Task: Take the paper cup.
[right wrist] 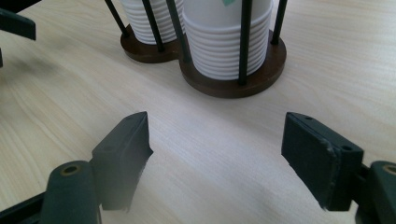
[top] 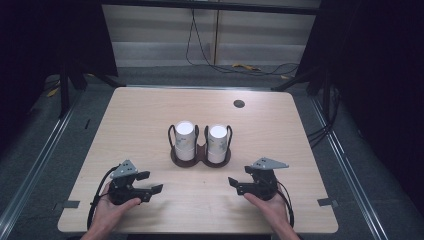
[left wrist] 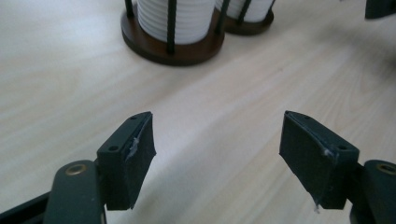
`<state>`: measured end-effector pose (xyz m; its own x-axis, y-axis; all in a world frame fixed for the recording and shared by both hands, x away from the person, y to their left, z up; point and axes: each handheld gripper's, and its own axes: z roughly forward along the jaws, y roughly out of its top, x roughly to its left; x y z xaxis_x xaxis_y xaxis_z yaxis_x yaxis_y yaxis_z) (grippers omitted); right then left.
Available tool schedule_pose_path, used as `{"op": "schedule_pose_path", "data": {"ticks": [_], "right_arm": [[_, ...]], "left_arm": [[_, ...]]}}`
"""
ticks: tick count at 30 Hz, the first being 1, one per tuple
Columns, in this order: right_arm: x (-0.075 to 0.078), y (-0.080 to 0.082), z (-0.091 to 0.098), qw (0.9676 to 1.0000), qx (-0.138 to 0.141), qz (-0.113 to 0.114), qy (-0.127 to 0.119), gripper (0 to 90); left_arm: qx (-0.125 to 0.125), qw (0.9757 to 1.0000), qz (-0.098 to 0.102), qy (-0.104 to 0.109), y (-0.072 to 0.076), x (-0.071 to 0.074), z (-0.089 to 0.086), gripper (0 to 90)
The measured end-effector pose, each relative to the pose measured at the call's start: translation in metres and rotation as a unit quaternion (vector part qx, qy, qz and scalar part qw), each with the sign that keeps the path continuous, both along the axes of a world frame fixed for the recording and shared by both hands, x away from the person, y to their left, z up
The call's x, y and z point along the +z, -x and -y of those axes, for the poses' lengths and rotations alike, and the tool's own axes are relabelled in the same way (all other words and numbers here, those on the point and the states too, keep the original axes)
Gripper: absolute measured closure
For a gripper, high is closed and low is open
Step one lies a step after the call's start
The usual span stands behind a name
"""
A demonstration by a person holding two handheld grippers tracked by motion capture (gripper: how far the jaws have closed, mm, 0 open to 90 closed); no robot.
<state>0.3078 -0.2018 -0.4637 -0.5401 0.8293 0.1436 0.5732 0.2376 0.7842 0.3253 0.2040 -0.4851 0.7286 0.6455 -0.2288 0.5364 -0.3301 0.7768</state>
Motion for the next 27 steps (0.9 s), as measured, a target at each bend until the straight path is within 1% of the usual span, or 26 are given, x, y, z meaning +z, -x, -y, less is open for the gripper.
{"op": "schedule_pose_path", "data": {"ticks": [1, 2, 4, 5, 6, 8, 11, 13, 14, 15, 16, 18, 20, 22, 24, 25, 26, 27], "right_arm": [[0.002, 0.0, -0.001, 1.0, 0.0, 0.003, 0.005, 23.9], [0.004, -0.001, -0.002, 1.0, 0.003, 0.005, 0.005, 24.0], [0.008, -0.001, -0.004, 0.9999, 0.008, 0.008, 0.004, 24.3], [0.01, -0.002, -0.004, 0.9999, 0.01, 0.011, 0.004, 24.9], [0.013, -0.002, -0.003, 0.9998, 0.012, 0.014, 0.0, 25.3], [0.019, -0.004, -0.003, 0.9997, 0.015, 0.019, -0.008, 25.4], [0.027, -0.008, -0.002, 0.9993, 0.02, 0.028, -0.013, 25.6], [0.031, -0.011, -0.002, 0.9991, 0.021, 0.034, -0.011, 25.6], [0.032, -0.013, -0.003, 0.999, 0.023, 0.035, -0.012, 25.6], [0.033, -0.015, -0.003, 0.999, 0.025, 0.035, -0.013, 25.5], [0.034, -0.017, -0.004, 0.999, 0.025, 0.035, -0.013, 25.6], [0.034, -0.019, -0.006, 0.9989, 0.027, 0.038, -0.007, 25.6], [0.035, -0.021, -0.008, 0.9989, 0.029, 0.035, -0.011, 26.5], [0.036, -0.023, -0.009, 0.9987, 0.035, 0.036, -0.011, 27.3], [0.038, -0.024, -0.011, 0.9984, 0.041, 0.033, -0.021, 29.6], [0.04, -0.025, -0.013, 0.9982, 0.046, 0.032, -0.019, 31.5], [0.042, -0.025, -0.015, 0.9982, 0.047, 0.035, -0.016, 31.5], [0.044, -0.025, -0.017, 0.9979, 0.051, 0.037, -0.017, 31.5]], "left_arm": [[0.004, 1.0, 0.003, -0.003, 0.001, 0.0, 0.0, 26.4], [0.001, 1.0, 0.006, 0.003, 0.001, 0.0, 0.0, 26.4], [0.002, 1.0, 0.004, 0.005, 0.001, 0.001, 0.0, 26.4], [0.0, 1.0, 0.006, 0.003, 0.002, 0.001, 0.001, 26.7], [-0.003, 1.0, 0.008, 0.0, 0.002, 0.001, 0.001, 26.8], [-0.004, 1.0, 0.007, 0.003, 0.002, 0.001, 0.002, 27.0], [-0.009, 0.9998, 0.017, 0.006, 0.003, 0.002, 0.002, 26.2], [-0.006, 0.9997, 0.021, 0.005, 0.003, 0.003, 0.002, 25.0], [-0.004, 0.9997, 0.022, 0.003, 0.003, 0.003, 0.001, 24.8], [-0.005, 0.9997, 0.023, 0.008, 0.002, 0.002, 0.001, 23.6], [-0.007, 0.9997, 0.023, 0.006, 0.002, 0.002, 0.0, 22.4], [-0.009, 0.9997, 0.023, 0.006, 0.001, 0.001, 0.0, 22.0], [-0.006, 0.9997, 0.023, 0.005, 0.001, 0.001, 0.0, 21.2], [-0.009, 0.9997, 0.022, 0.006, 0.001, 0.001, -0.001, 21.0], [-0.007, 0.9998, 0.02, 0.003, 0.001, 0.001, 0.0, 20.9], [-0.009, 0.9998, 0.018, 0.001, 0.001, 0.0, 0.0, 21.0], [-0.008, 0.9998, 0.017, 0.001, 0.001, 0.0, 0.001, 21.0], [-0.009, 0.9998, 0.015, 0.001, 0.0, 0.0, 0.001, 21.0]]}}
